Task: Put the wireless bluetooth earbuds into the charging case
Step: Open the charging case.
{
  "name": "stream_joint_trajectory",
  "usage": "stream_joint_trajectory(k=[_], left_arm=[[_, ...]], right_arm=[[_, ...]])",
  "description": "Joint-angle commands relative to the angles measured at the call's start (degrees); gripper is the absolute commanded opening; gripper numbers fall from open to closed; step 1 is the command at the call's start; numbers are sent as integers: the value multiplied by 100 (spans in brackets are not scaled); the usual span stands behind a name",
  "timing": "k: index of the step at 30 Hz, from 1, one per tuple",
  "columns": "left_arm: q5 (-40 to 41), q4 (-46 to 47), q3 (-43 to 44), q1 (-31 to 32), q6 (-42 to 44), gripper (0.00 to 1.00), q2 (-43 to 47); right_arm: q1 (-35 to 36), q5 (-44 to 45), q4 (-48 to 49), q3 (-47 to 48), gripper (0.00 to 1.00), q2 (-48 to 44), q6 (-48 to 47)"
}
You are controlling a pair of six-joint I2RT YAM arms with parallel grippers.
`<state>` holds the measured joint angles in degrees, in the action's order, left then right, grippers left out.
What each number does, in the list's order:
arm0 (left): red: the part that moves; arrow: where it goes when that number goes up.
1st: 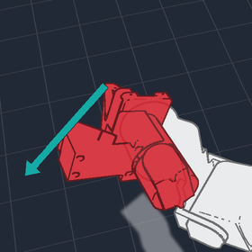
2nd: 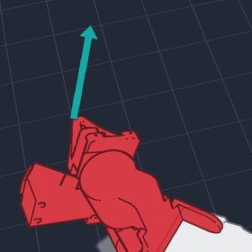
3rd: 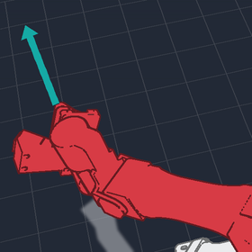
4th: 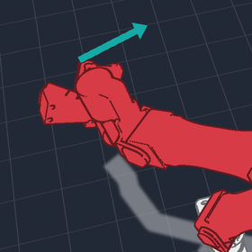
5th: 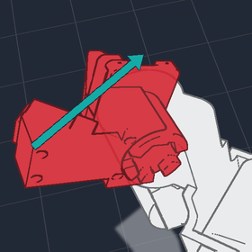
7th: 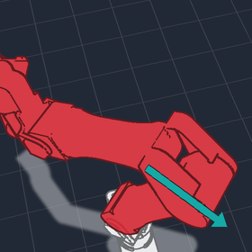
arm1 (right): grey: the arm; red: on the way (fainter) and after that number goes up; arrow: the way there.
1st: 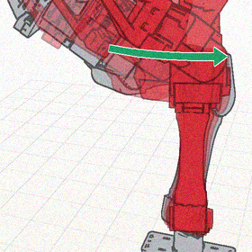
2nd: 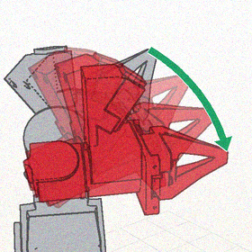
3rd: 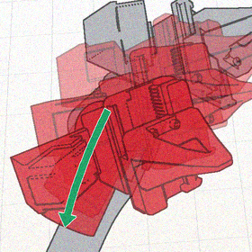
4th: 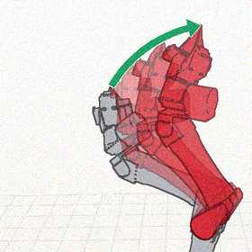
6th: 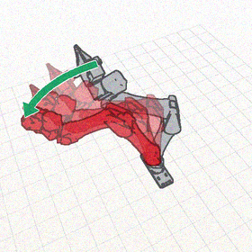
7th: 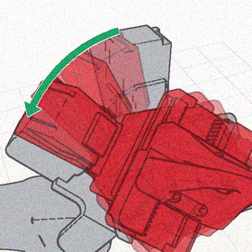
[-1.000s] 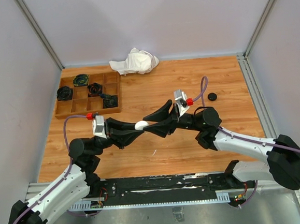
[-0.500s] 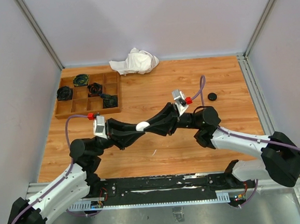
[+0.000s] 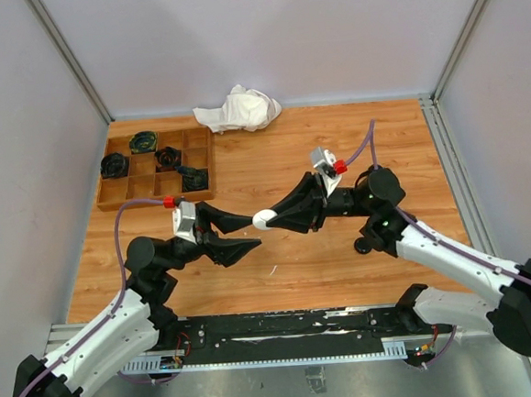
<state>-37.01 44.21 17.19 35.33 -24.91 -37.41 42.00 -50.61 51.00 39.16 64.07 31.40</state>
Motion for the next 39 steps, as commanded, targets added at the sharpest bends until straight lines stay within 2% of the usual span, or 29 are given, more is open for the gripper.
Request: stream_joint_trajectory(k=[1,4,8,14,28,39], left_arm=[[-115,-743,412,0,469,61,21],[-223,-997,629,2,659,62,-94],[-538,-1019,864,1,780,62,-374],[-1098,-1025,1263,9,733,61,-1001],[-1108,-1021,1365,70,742,54,-1284],[-992,-1020,1316,101,691,43,-1423]], right_arm=[[-61,-24,-3205,777,15,-551,-1852],[-65,119,-4536,1212,14,-665,-2535],[-61,149,-5268,1587,15,-660,-2865],[-54,105,-5746,1928,16,-529,-3091],[-29,219,-6207,2219,18,-333,-3460],[42,252,-6255,2280,18,-252,-3513]])
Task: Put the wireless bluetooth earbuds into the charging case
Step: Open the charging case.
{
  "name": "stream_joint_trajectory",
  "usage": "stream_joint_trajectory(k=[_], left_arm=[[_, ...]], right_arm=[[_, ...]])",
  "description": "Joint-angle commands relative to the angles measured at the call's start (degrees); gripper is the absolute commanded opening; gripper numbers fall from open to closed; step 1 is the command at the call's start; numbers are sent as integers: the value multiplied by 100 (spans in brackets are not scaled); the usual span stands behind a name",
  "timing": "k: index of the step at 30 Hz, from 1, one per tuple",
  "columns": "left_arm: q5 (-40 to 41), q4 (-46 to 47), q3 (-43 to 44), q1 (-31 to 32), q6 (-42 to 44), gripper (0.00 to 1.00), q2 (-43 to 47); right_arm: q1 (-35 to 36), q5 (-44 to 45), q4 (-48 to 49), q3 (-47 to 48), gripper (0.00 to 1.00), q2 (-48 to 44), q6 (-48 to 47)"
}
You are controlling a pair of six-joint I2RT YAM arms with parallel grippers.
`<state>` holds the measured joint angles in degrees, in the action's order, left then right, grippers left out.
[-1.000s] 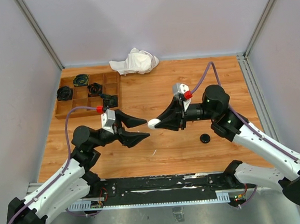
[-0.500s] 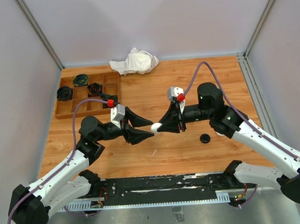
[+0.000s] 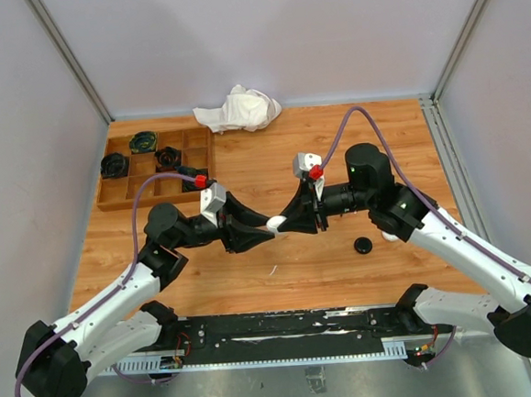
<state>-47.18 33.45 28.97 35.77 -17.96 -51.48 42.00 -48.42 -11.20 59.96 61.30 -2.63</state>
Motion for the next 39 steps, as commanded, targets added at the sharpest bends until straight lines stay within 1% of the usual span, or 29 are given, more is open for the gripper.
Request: stream_joint_trajectory(k=[1,8,11,13,16,19,20,21,26,31,39], left_arm=[[32,56,142,61,-5,43,-16],[22,51,128,87,-4,43,-26],[19,56,101,97,-15,40,-50],[32,56,86,106,-15,33,-63],[65,56,74,114,13,17,-74],[68,54,51,123,109,2,-58],[106,56,29,135,166,0,-36],[147,52,-1,151,232,0,0],[298,56,-200,258,657,0,238],[319,55,-308,297,762,0,447],[297,49,-371,359,845,0,468]], right_arm=[[53,35,-43,207,18,42,-121],[148,171,-40,241,18,128,-175],[174,201,-41,251,18,145,-184],[188,187,-47,267,18,149,-194],[193,192,-45,265,21,138,-202],[194,245,-57,234,30,121,-202],[195,252,-53,228,34,112,-202],[188,296,-69,222,39,103,-202],[186,560,-177,222,49,33,-297],[162,794,-343,247,52,19,-422],[66,1036,-437,251,52,-53,-462]])
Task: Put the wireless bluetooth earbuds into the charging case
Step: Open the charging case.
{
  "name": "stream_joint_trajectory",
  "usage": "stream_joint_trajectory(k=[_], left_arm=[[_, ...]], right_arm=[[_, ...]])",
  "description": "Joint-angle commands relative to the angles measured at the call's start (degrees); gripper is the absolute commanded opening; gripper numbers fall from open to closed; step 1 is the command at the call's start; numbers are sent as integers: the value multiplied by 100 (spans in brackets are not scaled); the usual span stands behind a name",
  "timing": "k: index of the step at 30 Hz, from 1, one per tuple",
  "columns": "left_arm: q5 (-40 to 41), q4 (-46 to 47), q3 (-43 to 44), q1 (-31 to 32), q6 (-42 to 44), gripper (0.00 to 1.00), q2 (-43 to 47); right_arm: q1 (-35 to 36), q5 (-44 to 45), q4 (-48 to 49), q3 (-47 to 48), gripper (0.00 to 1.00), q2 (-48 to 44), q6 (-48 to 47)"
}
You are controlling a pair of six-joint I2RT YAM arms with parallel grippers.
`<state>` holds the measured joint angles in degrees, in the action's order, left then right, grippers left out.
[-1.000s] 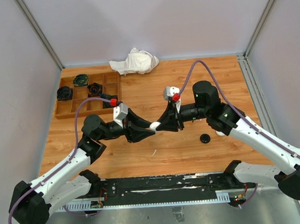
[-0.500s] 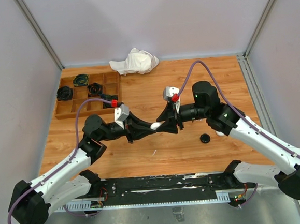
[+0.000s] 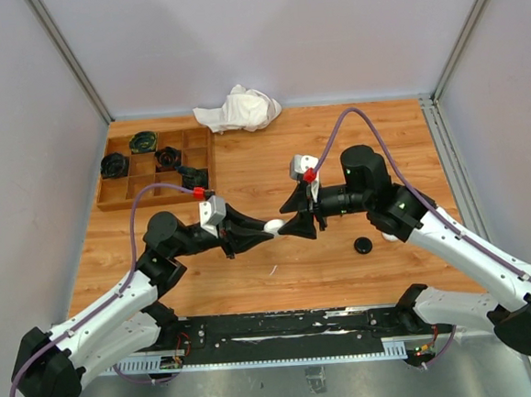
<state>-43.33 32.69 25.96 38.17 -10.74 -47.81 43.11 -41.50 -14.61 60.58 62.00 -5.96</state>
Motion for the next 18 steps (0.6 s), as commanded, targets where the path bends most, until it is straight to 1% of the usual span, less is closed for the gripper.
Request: stream_joint_trajectory(k=[1,14,18], left_arm=[[-102,122,-73,127,131,0,97],[-36,126,-176,278,274,0,98],[19,124,-212,286,307,0,90]], right_arm=[[-60,381,-99,186,52,-111,-114],[-206,833,-60,226,54,37,216],[-321,829,-13,212,54,61,357]])
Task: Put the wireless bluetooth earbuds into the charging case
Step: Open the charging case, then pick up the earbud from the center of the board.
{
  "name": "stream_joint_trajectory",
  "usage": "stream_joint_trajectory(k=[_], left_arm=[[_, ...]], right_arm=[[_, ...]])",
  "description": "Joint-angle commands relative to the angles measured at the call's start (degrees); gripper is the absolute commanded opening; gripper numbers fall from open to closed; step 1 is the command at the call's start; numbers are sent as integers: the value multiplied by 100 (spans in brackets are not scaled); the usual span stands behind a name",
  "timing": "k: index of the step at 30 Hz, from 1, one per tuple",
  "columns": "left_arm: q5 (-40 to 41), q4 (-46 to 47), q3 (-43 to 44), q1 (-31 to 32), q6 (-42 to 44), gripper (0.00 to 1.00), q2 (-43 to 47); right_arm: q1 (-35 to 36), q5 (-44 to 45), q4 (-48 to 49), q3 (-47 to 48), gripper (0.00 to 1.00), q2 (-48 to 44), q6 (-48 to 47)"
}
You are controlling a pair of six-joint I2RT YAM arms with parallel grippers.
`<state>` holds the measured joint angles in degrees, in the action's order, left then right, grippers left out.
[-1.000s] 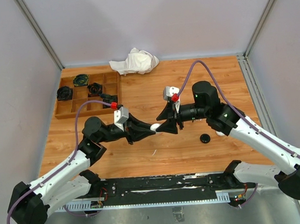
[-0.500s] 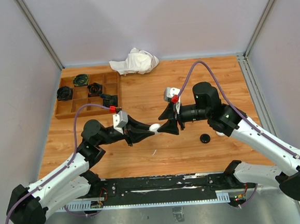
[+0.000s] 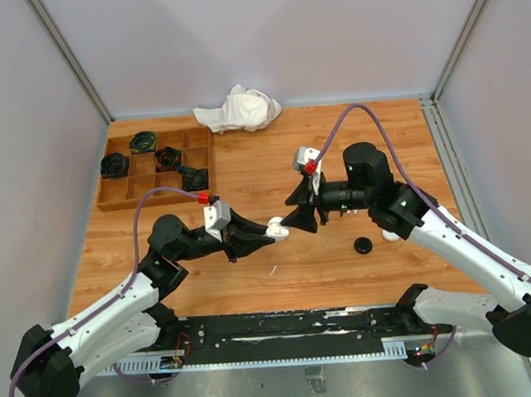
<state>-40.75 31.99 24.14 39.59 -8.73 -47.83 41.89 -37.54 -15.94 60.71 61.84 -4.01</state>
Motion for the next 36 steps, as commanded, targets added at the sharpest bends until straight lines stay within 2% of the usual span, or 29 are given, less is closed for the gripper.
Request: stream_joint_trajectory(k=[1,6,9,14,21,27,36], left_arm=[[-227,191,-32,145,113,0,85],[-81,202,-61,154,171,0,75],[437,197,-192,154,239,0,82],[1216,659,-645,154,242,0,67],[2010,1719,-1355,146,-14,0,-75],[2075,2081,-1569,21,-119,0,-388],[1874,2240,-1823,-198,-14,0,-427]], right_arm=[[-203,421,129,195,54,79,176],[-208,438,127,170,56,168,220],[-249,557,112,121,60,147,220],[-618,1200,-155,-8,66,130,416],[-1469,2444,-716,-399,69,403,888],[-2041,3729,-927,-860,68,737,1284],[-2873,4148,-1101,-978,66,1480,1719]])
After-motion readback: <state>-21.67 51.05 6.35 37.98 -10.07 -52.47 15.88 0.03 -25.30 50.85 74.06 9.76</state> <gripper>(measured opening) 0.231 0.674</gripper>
